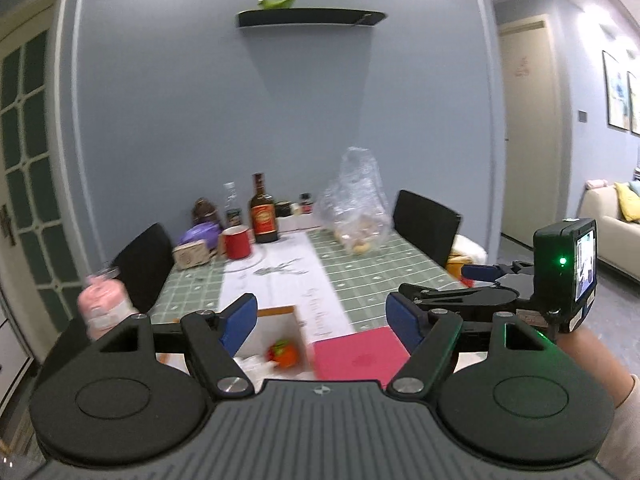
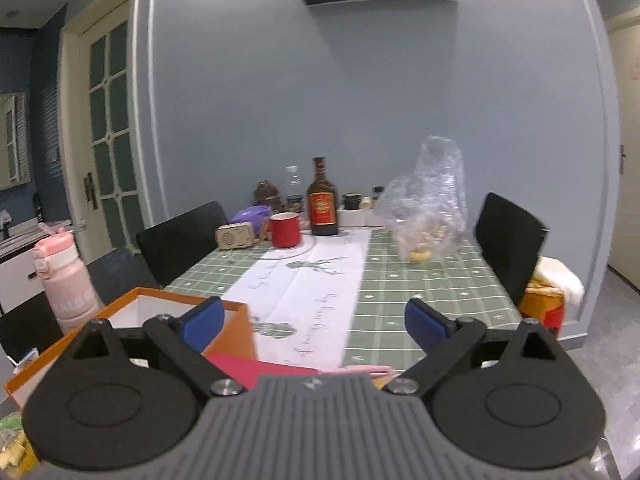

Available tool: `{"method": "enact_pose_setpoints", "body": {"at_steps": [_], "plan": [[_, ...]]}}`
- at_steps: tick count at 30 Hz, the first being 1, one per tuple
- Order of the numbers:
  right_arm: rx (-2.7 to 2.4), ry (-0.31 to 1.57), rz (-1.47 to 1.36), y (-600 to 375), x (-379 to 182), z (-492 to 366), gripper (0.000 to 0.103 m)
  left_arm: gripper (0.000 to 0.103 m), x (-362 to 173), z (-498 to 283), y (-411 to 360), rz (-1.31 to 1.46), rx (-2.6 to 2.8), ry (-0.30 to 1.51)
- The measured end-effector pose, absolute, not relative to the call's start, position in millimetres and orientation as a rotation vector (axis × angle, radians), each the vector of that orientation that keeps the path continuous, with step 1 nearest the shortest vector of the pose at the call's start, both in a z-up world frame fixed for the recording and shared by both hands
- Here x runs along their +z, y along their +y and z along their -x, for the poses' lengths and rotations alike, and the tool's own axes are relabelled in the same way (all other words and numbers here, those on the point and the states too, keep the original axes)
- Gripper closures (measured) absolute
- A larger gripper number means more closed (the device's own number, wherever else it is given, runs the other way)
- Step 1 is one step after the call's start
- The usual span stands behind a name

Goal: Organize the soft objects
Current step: 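Move both grippers from the box back toward the white towel mitt on the table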

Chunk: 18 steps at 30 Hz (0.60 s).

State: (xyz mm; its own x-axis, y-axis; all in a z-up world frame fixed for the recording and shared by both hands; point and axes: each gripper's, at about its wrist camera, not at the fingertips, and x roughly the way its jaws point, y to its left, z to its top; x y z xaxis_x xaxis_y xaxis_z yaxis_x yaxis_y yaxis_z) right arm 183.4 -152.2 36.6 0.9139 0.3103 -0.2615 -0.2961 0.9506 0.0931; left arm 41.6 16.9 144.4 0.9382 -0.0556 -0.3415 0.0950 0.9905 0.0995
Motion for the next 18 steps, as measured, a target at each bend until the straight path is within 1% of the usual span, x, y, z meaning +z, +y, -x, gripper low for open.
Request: {"method": "enact_pose_setpoints", "body": {"at_steps": [5,9,12,15,17,18], "plan": [[0.237,0.295,-0.049,-205.0,22.2,-180.2,0.006,0.017,123.9,-65.2,-29.6,-0.098,-0.098,0.374],[0.176,0.341,-0.070,-249.6,1.2,-182.1,0.006,0.017,93.7,-89.0,-61.9,-0.067,-0.142,0.408],[0.134,0.371,-0.109,-280.3,-18.4,-183.9,0.004,0.016,57.1,-103.2,-88.6,-0.080,-0.145,0.449],[0.112,0.394,-0.181,-308.2,-41.0,-181.6,0.003,0.016,7.8,-122.8,-118.9,-0.107,-0.102,0.512],[0.056,0.350,-0.246,-318.9,-55.9,-178.8,0.005,0.018,-22.0,-136.0,-135.4,-0.105,-0.069,0.571],[-0.030,0.281,-0.285,-320.5,-62.0,-175.3,0.005,0.018,-31.9,-140.4,-141.2,-0.098,-0.072,0.587]]}}
